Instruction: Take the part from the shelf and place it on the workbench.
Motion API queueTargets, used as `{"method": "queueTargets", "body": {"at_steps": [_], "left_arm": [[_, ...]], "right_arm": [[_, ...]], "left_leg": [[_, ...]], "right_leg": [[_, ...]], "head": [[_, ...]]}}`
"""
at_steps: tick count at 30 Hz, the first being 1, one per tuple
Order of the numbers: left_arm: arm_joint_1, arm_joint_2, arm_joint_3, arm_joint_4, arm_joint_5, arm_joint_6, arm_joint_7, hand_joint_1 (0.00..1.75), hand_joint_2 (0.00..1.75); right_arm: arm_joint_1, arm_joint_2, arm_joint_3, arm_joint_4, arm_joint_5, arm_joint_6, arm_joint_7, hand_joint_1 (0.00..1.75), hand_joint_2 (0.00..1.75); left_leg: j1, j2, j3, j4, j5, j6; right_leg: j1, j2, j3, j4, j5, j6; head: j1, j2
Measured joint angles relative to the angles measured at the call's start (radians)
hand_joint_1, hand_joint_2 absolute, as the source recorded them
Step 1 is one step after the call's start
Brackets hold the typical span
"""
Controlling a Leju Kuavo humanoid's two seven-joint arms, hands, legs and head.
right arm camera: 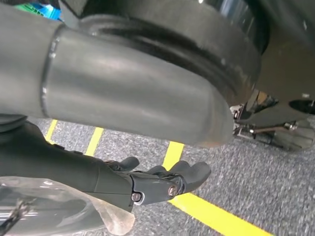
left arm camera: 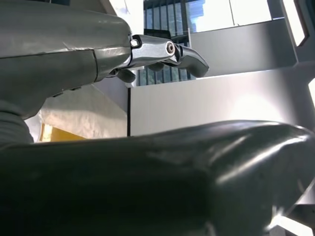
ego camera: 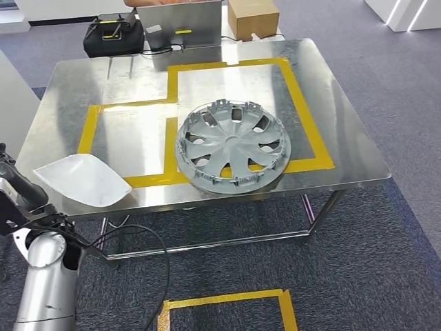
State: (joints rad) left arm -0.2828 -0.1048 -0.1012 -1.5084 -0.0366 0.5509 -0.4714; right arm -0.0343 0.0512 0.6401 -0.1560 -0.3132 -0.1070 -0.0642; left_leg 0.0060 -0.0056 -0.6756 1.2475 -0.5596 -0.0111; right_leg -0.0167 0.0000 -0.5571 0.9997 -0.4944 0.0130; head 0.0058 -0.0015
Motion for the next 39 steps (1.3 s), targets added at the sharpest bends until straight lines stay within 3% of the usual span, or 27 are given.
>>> {"method": "queueTargets", "body": {"at_steps": [2,3,6,8,10,12,13,14,15,16,18,19,22,24,27,28,29,30,33,34,37,39], "left_arm": [[-0.003,0.006,0.0,-0.005,0.013,0.001,0.0,0.0,0.0],[-0.006,0.007,0.0,-0.007,0.017,0.002,0.0,0.0,0.0],[-0.007,0.009,0.0,-0.01,0.02,0.004,0.0,0.0,0.0],[-0.006,0.009,-0.001,-0.01,0.019,0.004,0.0,0.0,0.0],[-0.003,0.008,-0.006,-0.01,0.019,0.004,-0.001,0.0,0.0],[0.003,0.005,-0.013,-0.01,0.018,0.003,-0.001,0.0,0.0],[0.007,0.004,-0.016,-0.01,0.016,0.003,-0.001,0.0,0.0],[0.01,0.004,-0.02,-0.01,0.014,0.004,-0.001,0.0,0.0],[0.012,0.003,-0.024,-0.01,0.01,0.004,-0.002,0.0,0.0],[0.014,0.002,-0.028,-0.01,0.006,0.005,-0.002,0.0,0.0],[0.014,0.0,-0.035,-0.01,-0.001,0.008,-0.004,0.0,0.0],[0.014,0.0,-0.038,-0.01,-0.003,0.01,-0.005,0.0,0.0],[0.016,-0.001,-0.044,-0.01,-0.009,0.013,-0.008,0.0,0.0],[0.016,-0.001,-0.046,-0.01,-0.013,0.015,-0.009,0.0,0.0],[0.019,-0.001,-0.047,-0.01,-0.017,0.018,-0.01,0.0,0.0],[0.021,-0.001,-0.049,-0.01,-0.017,0.019,-0.01,0.0,0.0],[0.023,-0.001,-0.05,-0.01,-0.018,0.021,-0.01,0.0,0.0],[0.023,-0.001,-0.052,-0.01,-0.019,0.022,-0.01,0.0,0.0],[0.02,-0.001,-0.055,-0.01,-0.022,0.025,-0.01,0.0,0.0],[0.02,-0.001,-0.057,-0.011,-0.024,0.026,-0.011,0.0,0.0],[0.021,-0.001,-0.06,-0.012,-0.025,0.026,-0.012,0.0,0.0],[0.02,-0.001,-0.061,-0.013,-0.026,0.027,-0.011,0.0,0.0]], "right_arm": [[-0.001,0.001,0.0,0.0,0.0,0.0,0.003,0.0,0.0],[-0.002,0.001,0.0,0.0,0.0,0.0,0.005,0.0,0.0],[-0.003,0.002,0.0,0.0,0.0,0.0,0.008,0.0,0.0],[-0.002,0.002,0.0,0.0,0.0,0.001,0.009,0.0,0.0],[-0.003,0.002,0.0,0.0,-0.001,0.0,0.009,0.0,0.0],[-0.003,0.002,0.0,0.0,-0.001,0.0,0.008,0.0,0.0],[-0.002,0.002,0.0,0.0,-0.001,0.0,0.008,0.0,0.0],[-0.001,0.002,0.0,0.0,-0.001,0.0,0.007,0.0,0.0],[-0.001,0.002,0.0,0.0,-0.002,0.0,0.007,0.0,0.0],[-0.001,0.002,0.0,0.0,-0.002,0.0,0.007,0.0,0.0],[-0.005,0.002,0.0,0.0,-0.002,0.0,0.007,0.0,0.0],[-0.006,0.002,0.0,0.0,-0.003,0.0,0.007,0.0,0.0],[-0.008,0.002,0.0,0.0,-0.004,0.0,0.007,0.0,0.0],[-0.007,0.002,0.0,0.0,-0.004,0.0,0.007,0.0,0.0],[-0.007,0.002,0.0,0.0,-0.004,0.0,0.007,0.0,0.0],[-0.008,0.002,0.0,0.0,-0.004,0.0,0.007,0.0,0.0],[-0.007,0.002,0.0,0.0,-0.004,0.001,0.007,0.0,0.0],[-0.007,0.002,0.0,0.0,-0.003,0.0,0.006,0.0,0.0],[-0.008,0.002,0.0,0.0,-0.002,0.0,0.004,0.0,0.0],[-0.008,0.002,0.0,0.0,-0.002,0.0,0.003,0.0,0.0],[-0.008,0.002,0.0,0.0,-0.002,0.001,0.002,0.0,0.0],[-0.007,0.002,0.0,0.001,-0.002,0.001,0.002,0.0,0.0]], "left_leg": [[-0.002,0.0,0.066,-0.138,0.066,0.008],[-0.004,0.0,0.088,-0.19,0.08,0.012],[-0.006,0.0,0.099,-0.231,0.08,0.022],[-0.002,0.001,0.098,-0.238,0.088,0.033],[0.001,0.002,0.097,-0.243,0.094,0.043],[0.0,0.003,0.093,-0.243,0.097,0.047],[-0.001,0.003,0.092,-0.242,0.098,0.048],[-0.002,0.003,0.091,-0.241,0.099,0.048],[-0.002,0.003,0.09,-0.24,0.099,0.048],[-0.002,0.003,0.09,-0.238,0.099,0.048],[-0.006,0.002,0.086,-0.232,0.1,0.044],[-0.008,0.002,0.082,-0.229,0.103,0.039],[-0.008,0.003,0.072,-0.226,0.109,0.022],[-0.007,0.003,0.058,-0.19,0.073,0.012],[-0.002,0.003,0.002,-0.014,-0.041,-0.002],[-0.001,0.003,-0.008,0.032,-0.062,-0.004],[-0.001,0.003,-0.003,0.044,-0.064,-0.005],[0.0,0.003,0.022,0.016,-0.048,-0.004],[-0.001,0.003,0.142,-0.185,0.022,0.007],[-0.003,0.002,0.163,-0.226,0.031,0.011],[-0.007,0.002,0.158,-0.243,0.044,0.028],[-0.003,0.004,0.145,-0.25,0.063,0.043]], "right_leg": [[0.002,0.001,0.001,0.001,-0.001,0.002],[0.003,0.001,-0.002,0.003,-0.001,0.005],[0.006,-0.001,-0.011,0.002,0.005,0.018],[0.006,-0.001,-0.022,0.016,-0.011,0.028],[0.005,-0.001,-0.061,0.1,-0.067,0.036],[0.005,-0.001,-0.118,0.234,-0.127,0.04],[0.005,-0.001,-0.134,0.275,-0.137,0.041],[0.005,-0.001,-0.133,0.28,-0.129,0.041],[0.005,-0.001,-0.111,0.241,-0.102,0.039],[0.005,-0.001,-0.073,0.172,-0.066,0.036],[0.007,0.0,-0.003,0.042,-0.022,0.029],[0.008,0.001,0.013,0.01,-0.015,0.026],[0.008,0.002,0.01,0.0,-0.008,0.013],[0.004,-0.001,0.004,-0.005,0.002,0.001],[0.004,-0.004,-0.013,-0.005,0.017,-0.009],[0.004,-0.005,-0.02,-0.003,0.021,-0.009],[0.005,-0.005,-0.027,-0.002,0.026,-0.009],[0.005,-0.005,-0.034,0.001,0.03,-0.008],[0.006,-0.003,-0.047,0.007,0.04,0.0],[0.007,-0.003,-0.051,0.009,0.045,0.006],[0.007,-0.003,-0.062,0.006,0.062,0.026],[0.006,-0.002,-0.079,0.029,0.031,0.036]], "head": [[0.0,0.0],[0.0,0.0],[0.001,0.0],[0.003,0.0],[0.006,0.0],[0.009,0.0],[0.008,0.0],[0.009,0.0],[0.009,0.0],[0.009,0.0],[0.008,0.0],[0.008,0.0],[0.007,0.0],[0.005,0.0],[0.002,0.0],[0.002,0.0],[0.001,0.0],[0.001,0.0],[0.002,0.0],[0.002,0.0],[0.002,0.0],[0.004,0.0]]}}
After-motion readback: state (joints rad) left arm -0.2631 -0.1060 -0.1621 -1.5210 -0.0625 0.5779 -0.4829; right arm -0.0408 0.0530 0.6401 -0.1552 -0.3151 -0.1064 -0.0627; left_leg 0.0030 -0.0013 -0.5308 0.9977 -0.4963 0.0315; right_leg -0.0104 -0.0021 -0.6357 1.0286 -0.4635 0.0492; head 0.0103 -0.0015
